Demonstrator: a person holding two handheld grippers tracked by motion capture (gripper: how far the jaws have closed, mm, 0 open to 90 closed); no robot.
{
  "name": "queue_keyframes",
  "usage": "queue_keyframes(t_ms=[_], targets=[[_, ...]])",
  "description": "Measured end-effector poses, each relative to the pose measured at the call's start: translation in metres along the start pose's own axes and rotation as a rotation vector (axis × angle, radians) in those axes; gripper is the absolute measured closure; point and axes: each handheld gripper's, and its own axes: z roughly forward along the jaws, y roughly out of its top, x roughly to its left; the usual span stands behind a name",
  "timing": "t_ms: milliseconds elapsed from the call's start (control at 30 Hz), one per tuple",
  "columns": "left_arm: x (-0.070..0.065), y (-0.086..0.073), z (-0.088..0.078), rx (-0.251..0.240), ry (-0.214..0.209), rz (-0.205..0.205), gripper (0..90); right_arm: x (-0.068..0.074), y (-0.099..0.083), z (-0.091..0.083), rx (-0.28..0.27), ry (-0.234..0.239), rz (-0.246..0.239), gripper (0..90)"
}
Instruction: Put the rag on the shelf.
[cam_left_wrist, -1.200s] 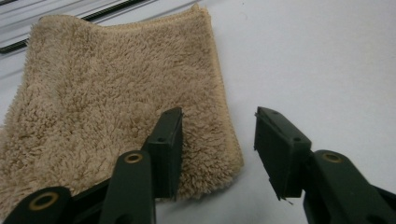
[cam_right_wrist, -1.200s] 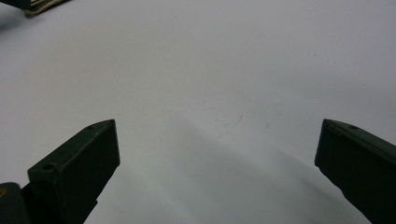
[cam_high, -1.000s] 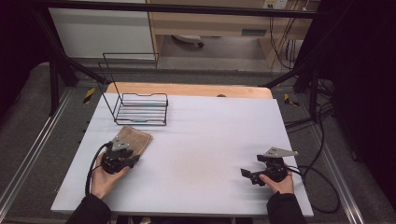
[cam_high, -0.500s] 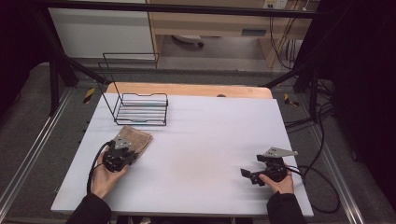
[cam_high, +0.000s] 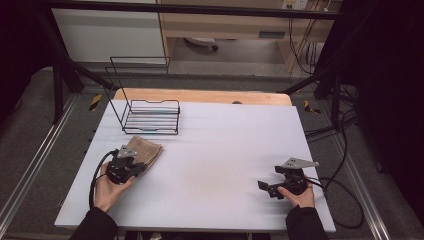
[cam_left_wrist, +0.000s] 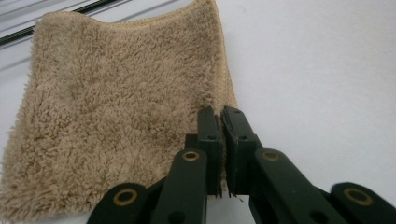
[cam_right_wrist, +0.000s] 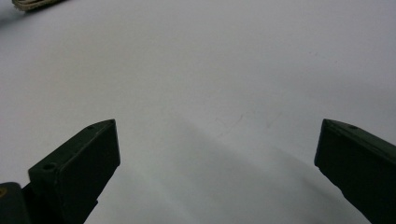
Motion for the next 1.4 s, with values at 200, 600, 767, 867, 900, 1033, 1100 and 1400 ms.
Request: queue_keyframes(t_ms=[200, 600, 767, 867, 900, 1033, 1100, 1400], targets=[[-0.012, 0.000, -0.002, 0.000, -0.050, 0.023, 85.8, 0.000, 0.000, 0.000, -0.003, -0.001, 0.003, 0.6], [-0.041, -0.004, -0.003, -0.003, -0.145, 0.059, 85.8, 0.000, 0.000, 0.000, 0.000, 0.002, 0.000, 0.7], [-0.050, -0.006, -0.004, 0.003, -0.167, 0.081, 85.8, 0.001, 0.000, 0.000, 0.000, 0.003, -0.001, 0.7], [-0.053, -0.011, -0.007, 0.011, -0.175, 0.089, 85.8, 0.001, 0.000, 0.000, 0.001, 0.004, -0.001, 0.7], [-0.053, -0.012, -0.007, 0.013, -0.177, 0.089, 85.8, 0.001, 0.000, 0.000, 0.001, 0.004, -0.001, 0.7], [-0.053, -0.014, -0.005, 0.011, -0.176, 0.082, 84.7, 0.002, 0.000, 0.000, 0.003, 0.004, -0.001, 0.8], [-0.053, -0.014, -0.005, 0.004, -0.170, 0.085, 82.0, 0.003, 0.001, 0.001, 0.001, 0.003, -0.004, 0.8], [-0.039, -0.010, -0.023, -0.086, -0.148, 0.042, 54.8, 0.013, 0.007, 0.009, 0.015, 0.011, -0.024, 0.9]])
